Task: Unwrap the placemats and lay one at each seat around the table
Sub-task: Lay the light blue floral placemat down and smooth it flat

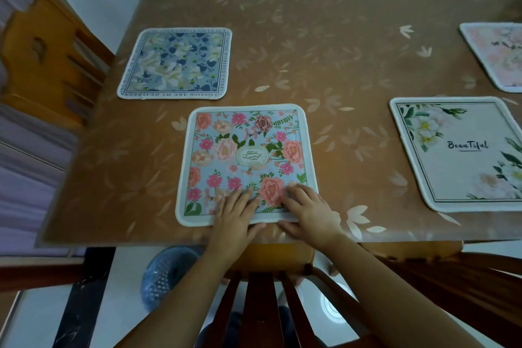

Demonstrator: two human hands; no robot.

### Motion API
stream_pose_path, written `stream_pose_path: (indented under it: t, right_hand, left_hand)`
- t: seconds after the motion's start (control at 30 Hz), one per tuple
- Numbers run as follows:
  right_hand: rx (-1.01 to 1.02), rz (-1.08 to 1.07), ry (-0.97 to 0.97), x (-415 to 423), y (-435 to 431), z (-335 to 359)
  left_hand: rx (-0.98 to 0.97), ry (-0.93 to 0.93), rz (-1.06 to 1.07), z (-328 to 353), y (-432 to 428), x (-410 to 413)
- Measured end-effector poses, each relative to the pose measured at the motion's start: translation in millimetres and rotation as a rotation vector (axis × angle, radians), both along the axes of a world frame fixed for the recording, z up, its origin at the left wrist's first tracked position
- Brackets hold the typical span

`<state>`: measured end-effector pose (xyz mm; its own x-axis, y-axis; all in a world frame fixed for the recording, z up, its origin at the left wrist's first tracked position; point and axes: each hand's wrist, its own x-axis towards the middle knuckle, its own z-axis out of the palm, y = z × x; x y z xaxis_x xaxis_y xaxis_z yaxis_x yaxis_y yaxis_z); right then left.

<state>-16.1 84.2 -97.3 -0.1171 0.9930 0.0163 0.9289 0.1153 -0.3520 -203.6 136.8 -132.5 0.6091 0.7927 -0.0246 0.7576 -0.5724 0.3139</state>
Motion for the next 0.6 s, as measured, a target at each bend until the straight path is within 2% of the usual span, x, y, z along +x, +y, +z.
stream_pose_path:
  t: [0.1, 0.3, 0.47, 0.6]
  right_hand:
    - [0.058, -0.006, 0.003, 1.3, -2.0, -1.8]
    - [0.089, 0.000, 0.154, -1.5, -2.0, -3.9]
    - [0.077, 0.053, 0.221, -4.5, 1.2, -5.8]
    - [0.100, 0.068, 0.250, -3.8, 0.9, -3.3]
  left_hand:
    - [0.038, -0.087, -0.025, -2.0, -1.1, -1.2]
    - [0.008, -0.292, 0.095, -4.2, -4.6, 0.4]
    - [-0.010, -0.346, 0.143, -2.5, -5.9, 4.7]
    - [0.016, -0.331, 0.104, 1.6, -8.3, 1.2]
